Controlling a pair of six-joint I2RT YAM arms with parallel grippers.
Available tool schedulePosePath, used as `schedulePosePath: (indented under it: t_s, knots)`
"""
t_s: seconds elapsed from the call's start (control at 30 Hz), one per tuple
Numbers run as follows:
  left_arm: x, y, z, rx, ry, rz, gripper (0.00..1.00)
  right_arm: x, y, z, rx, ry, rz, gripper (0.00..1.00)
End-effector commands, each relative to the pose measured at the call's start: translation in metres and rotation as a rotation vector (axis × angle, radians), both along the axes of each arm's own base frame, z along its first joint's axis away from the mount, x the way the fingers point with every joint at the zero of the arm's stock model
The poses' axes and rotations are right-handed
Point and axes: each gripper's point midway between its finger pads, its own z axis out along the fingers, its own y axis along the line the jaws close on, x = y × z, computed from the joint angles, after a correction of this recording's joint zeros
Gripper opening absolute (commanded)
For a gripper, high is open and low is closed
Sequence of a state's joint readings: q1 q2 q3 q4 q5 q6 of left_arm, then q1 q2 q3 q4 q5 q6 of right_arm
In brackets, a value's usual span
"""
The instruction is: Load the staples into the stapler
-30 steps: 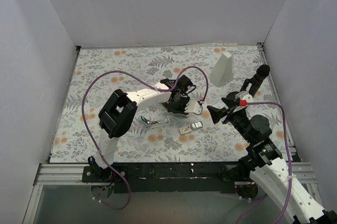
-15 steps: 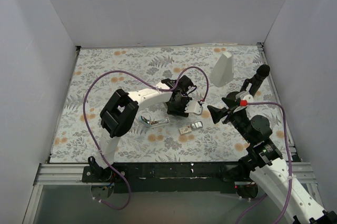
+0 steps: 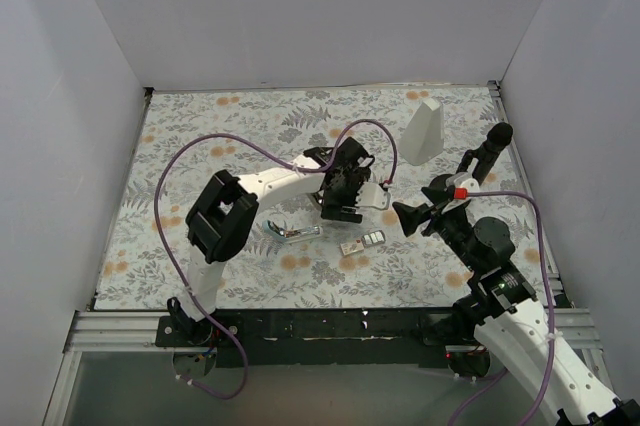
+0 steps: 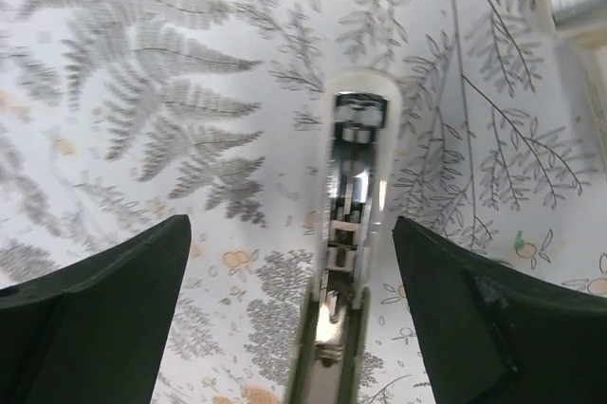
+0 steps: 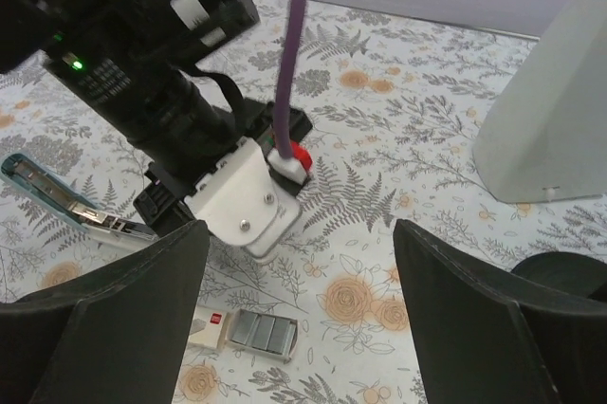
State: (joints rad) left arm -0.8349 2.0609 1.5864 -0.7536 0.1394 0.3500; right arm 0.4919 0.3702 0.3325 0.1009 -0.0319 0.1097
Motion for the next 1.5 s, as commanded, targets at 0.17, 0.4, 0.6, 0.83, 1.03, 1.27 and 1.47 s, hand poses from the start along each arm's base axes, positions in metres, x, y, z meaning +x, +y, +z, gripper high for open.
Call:
schedulePosePath:
  t_s: [0.17,0.4,0.6,0.83,1.03,1.27,1.47]
  knots:
    - [0.037,-0.026,0.216,-0.71,-0.341,0.277,0.97,0.005,-0.001,0.026,0.039,0.091,-0.041,0.95]
    - [0.026,0.073,0.318,-1.214,-0.37,0.939,0.98,-0.004,0.012,0.025,-0.003,0.136,0.056,0.97]
    - [-0.024,0.156,0.284,-1.347,-0.207,1.394,0.98,0.0,0.02,-0.011,-0.139,0.449,0.066,0.96]
    - [-0.068,0.213,0.236,-1.384,-0.218,1.512,0.98,-0.004,0.022,-0.07,-0.324,0.736,0.037,0.94]
    - [-0.078,0.259,0.208,-1.353,-0.416,1.579,0.98,-0.006,0.025,-0.106,-0.491,0.87,-0.076,0.92]
    - [-0.079,0.283,0.2,-1.314,-0.566,1.564,0.98,-0.004,0.057,-0.126,-0.537,0.943,-0.101,0.82]
    - [-0.079,0.282,0.198,-1.294,-0.562,1.55,0.98,-0.002,0.072,-0.147,-0.561,0.996,-0.107,0.52]
